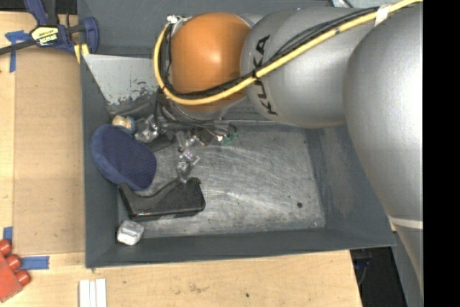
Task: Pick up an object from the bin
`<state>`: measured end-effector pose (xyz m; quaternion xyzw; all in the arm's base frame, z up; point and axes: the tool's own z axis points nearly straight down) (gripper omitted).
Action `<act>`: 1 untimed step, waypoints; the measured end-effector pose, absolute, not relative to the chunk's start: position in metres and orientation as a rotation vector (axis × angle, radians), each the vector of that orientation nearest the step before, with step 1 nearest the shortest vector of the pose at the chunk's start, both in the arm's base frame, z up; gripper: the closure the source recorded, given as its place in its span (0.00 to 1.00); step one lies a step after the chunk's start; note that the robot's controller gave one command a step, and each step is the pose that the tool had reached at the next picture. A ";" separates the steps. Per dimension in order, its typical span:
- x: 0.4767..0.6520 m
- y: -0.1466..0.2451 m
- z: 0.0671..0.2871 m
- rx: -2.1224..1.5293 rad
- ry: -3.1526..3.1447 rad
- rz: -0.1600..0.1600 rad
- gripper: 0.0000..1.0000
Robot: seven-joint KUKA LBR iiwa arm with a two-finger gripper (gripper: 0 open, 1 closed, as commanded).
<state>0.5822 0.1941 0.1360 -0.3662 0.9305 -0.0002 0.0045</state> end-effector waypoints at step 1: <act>0.581 0.207 0.121 -1.066 2.930 -0.009 0.00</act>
Offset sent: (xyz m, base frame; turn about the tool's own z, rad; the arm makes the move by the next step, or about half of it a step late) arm -0.0159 0.0290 -0.0412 0.0596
